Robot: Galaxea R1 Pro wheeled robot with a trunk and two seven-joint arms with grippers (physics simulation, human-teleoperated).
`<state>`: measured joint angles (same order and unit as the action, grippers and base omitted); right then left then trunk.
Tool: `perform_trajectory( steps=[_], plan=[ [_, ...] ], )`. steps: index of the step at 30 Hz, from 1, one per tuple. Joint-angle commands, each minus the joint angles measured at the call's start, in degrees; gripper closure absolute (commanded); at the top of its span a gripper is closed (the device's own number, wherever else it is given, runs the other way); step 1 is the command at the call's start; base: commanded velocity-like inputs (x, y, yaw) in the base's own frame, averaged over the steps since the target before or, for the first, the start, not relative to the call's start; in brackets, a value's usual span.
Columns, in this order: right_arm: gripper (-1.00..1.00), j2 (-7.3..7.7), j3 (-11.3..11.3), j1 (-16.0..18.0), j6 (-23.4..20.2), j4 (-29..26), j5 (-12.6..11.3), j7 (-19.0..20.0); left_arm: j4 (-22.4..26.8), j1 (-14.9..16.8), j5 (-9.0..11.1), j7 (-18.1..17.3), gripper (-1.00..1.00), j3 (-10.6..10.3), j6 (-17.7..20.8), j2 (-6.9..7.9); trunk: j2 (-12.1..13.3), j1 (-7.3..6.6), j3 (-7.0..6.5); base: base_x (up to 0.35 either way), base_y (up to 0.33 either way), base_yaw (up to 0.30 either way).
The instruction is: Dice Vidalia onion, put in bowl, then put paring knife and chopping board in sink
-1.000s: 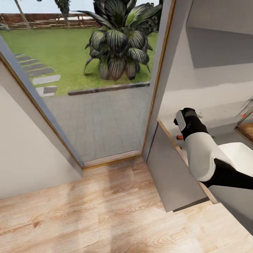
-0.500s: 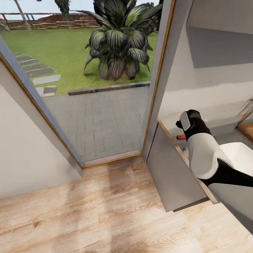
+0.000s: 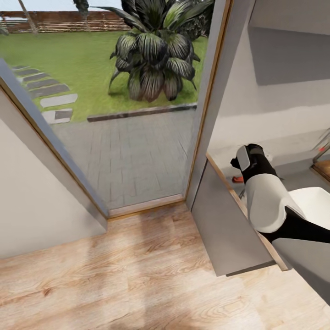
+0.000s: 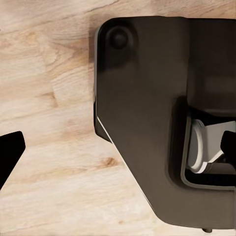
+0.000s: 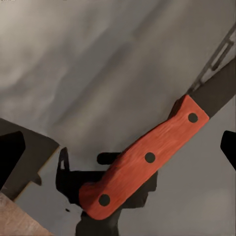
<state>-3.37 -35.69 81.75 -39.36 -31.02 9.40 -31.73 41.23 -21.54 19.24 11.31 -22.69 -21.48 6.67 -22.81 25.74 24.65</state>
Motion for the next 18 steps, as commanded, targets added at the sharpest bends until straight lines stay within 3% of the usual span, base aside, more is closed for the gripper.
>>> perform_trajectory(
  steps=[1,18],
  plan=[
    [-1.0,-0.02,-0.5,0.1,-0.4,-0.1,0.6,0.2,0.1,0.0,0.4,0.5,-1.0,-0.5,-0.1,0.1,-0.1,0.04,0.18,0.099,0.0,0.0],
    [-1.0,0.73,-1.0,0.1,-0.4,-0.1,0.5,0.2,0.1,0.0,0.4,0.6,-1.0,-0.5,-0.1,0.09,-0.1,0.04,1.52,0.068,-0.032,0.0]
  ],
)
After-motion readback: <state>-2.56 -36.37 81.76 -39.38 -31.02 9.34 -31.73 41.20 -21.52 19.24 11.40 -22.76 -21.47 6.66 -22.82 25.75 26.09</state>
